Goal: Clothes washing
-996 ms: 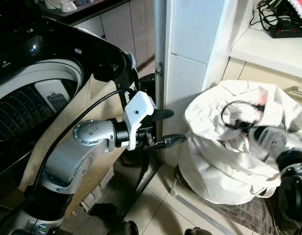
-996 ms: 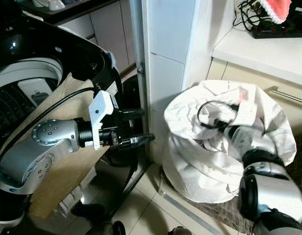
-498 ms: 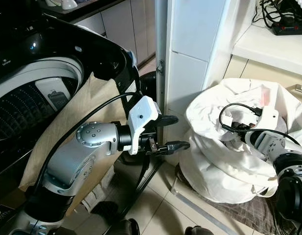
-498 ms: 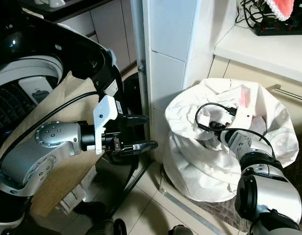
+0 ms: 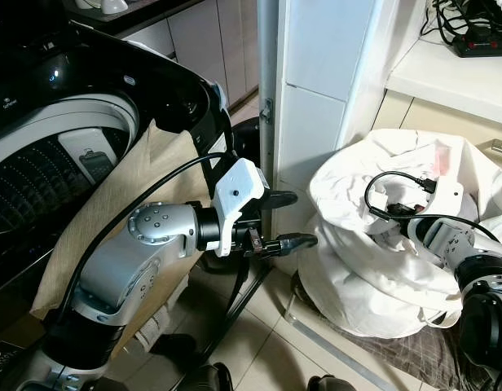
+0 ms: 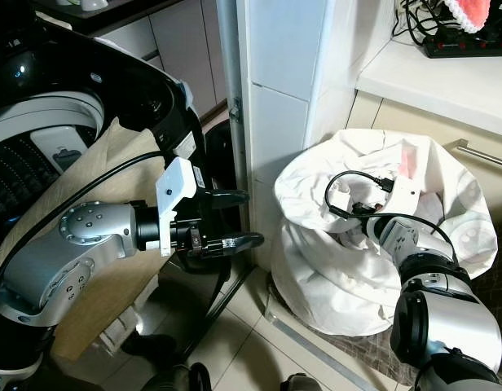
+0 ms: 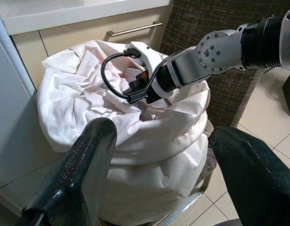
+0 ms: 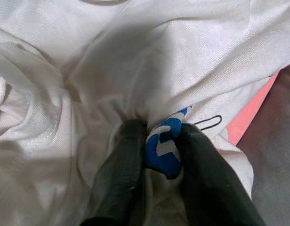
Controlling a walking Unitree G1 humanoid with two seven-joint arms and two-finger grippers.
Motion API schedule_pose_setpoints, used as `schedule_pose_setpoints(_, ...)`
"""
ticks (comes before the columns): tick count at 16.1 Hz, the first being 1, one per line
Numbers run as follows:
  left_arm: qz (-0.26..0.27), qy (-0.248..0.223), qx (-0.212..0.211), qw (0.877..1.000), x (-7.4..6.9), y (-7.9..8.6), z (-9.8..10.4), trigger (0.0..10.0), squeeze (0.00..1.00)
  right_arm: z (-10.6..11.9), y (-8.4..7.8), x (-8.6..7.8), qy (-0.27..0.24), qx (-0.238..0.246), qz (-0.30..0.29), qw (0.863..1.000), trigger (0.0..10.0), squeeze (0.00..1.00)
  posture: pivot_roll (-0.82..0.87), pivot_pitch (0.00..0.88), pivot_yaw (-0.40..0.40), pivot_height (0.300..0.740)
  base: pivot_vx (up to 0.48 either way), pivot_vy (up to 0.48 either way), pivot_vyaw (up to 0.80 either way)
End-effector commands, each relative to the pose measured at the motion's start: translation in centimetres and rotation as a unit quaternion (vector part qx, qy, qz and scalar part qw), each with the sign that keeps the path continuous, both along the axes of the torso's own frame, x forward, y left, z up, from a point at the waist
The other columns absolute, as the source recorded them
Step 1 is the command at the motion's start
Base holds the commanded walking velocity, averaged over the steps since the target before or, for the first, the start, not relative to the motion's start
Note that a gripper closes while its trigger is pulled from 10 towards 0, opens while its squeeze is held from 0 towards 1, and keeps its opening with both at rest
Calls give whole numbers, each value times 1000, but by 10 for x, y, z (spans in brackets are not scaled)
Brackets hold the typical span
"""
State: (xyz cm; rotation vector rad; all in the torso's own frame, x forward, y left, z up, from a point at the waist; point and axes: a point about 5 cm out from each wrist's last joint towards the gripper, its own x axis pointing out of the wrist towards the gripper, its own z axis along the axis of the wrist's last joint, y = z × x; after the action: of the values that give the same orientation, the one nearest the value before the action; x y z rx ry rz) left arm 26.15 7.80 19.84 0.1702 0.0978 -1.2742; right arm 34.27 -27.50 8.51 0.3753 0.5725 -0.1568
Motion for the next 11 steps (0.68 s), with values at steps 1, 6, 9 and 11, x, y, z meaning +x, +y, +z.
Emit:
schedule_pose_setpoints(1,1,-4,7,1000,2,1,3,10000,0,-5,1,-3,6,9,1,1000,0,0,-79,101,87,740,0,0,0)
schedule_pose_setpoints(6,6,-6,9,1000,4,2,3,10000,0,3,-1,1,-16,25,0,1000,0,0,-81,93,84,740,0,0,0)
schedule_pose_setpoints(9,18,-10,4,1000,6,3,4,10000,0,26,-7,7,-78,64,25,995,0,0,-81,86,75,740,0,0,0)
schedule_pose_setpoints(11,56,-16,-24,998,13,6,10,10000,0,58,-10,8,-141,98,64,983,0,0,-94,66,69,740,0,0,0)
